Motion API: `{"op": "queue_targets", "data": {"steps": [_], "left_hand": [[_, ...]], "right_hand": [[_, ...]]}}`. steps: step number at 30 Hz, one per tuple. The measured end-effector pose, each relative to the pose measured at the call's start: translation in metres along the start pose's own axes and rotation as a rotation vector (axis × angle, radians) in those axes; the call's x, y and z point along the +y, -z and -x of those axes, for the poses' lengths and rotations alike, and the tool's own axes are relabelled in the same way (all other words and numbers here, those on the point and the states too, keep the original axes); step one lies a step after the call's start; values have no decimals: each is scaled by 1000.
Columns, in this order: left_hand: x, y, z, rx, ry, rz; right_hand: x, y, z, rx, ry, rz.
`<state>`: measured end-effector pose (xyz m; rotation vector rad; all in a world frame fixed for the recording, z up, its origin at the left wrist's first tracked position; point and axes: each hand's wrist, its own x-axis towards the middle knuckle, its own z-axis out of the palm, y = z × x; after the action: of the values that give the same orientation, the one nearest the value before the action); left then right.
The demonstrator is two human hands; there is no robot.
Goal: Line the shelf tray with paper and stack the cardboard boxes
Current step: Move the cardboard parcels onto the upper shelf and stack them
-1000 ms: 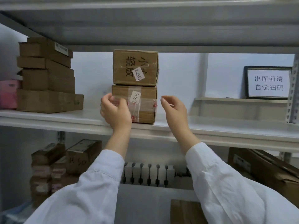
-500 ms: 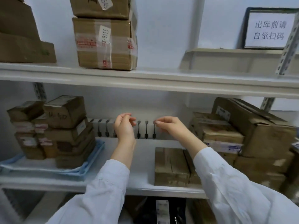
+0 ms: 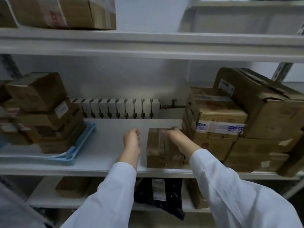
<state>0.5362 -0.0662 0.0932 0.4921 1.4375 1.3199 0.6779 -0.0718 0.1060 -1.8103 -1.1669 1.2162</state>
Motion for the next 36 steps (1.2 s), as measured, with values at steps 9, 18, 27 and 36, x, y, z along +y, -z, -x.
{"op": "queue_targets", "data": {"steps": [9,18,27,36], "left_hand": [[-59,-8,3,-219,295,-326],[-58,10,-5,-107,227,-202],[-46,31,-1,-191,268,131],[-22,4,24,-288,191,324]], "right_hand": [[44,-10,-35,-55,-268,3],[41,-12,-37,-28,-233,-80],[2,-7,4,-20,54,-36],[-44,64,54,436,609,144]]}}
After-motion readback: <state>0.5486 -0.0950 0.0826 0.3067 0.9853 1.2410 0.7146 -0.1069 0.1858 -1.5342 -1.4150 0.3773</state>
